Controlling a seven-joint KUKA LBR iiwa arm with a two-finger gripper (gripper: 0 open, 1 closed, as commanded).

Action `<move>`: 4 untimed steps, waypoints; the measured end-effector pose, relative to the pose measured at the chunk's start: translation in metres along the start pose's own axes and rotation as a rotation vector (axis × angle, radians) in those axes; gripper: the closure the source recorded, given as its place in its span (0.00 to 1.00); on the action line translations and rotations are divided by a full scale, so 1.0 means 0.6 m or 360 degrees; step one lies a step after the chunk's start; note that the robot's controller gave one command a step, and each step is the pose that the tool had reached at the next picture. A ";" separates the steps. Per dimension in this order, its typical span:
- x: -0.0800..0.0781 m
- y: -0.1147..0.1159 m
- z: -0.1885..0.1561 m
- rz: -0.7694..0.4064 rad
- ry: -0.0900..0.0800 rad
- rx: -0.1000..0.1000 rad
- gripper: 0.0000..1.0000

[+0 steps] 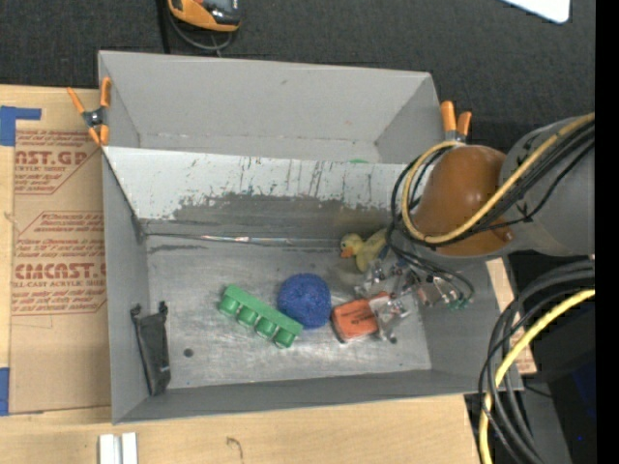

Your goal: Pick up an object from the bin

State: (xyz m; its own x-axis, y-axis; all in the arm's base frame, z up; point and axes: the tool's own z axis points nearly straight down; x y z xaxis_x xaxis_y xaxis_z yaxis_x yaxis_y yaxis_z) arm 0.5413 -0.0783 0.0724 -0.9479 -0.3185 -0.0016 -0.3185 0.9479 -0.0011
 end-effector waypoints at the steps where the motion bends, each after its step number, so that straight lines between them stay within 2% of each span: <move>1: 0.000 0.000 0.000 0.0000 0.0000 0.0000 1.00; 2: 0.000 0.000 -0.001 0.0000 0.0000 0.0000 1.00; 3: 0.001 0.008 -0.071 -0.0156 -0.0005 0.0001 1.00; 4: 0.005 0.001 -0.277 -0.0367 -0.0003 -0.0002 1.00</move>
Offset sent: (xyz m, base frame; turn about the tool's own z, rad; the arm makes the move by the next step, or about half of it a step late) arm -0.0097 -0.0129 0.1034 -0.0388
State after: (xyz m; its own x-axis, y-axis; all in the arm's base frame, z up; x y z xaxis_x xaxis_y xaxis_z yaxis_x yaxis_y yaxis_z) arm 0.5381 -0.0785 0.2385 -0.8500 -0.5268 -0.0031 -0.5268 0.8500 -0.0003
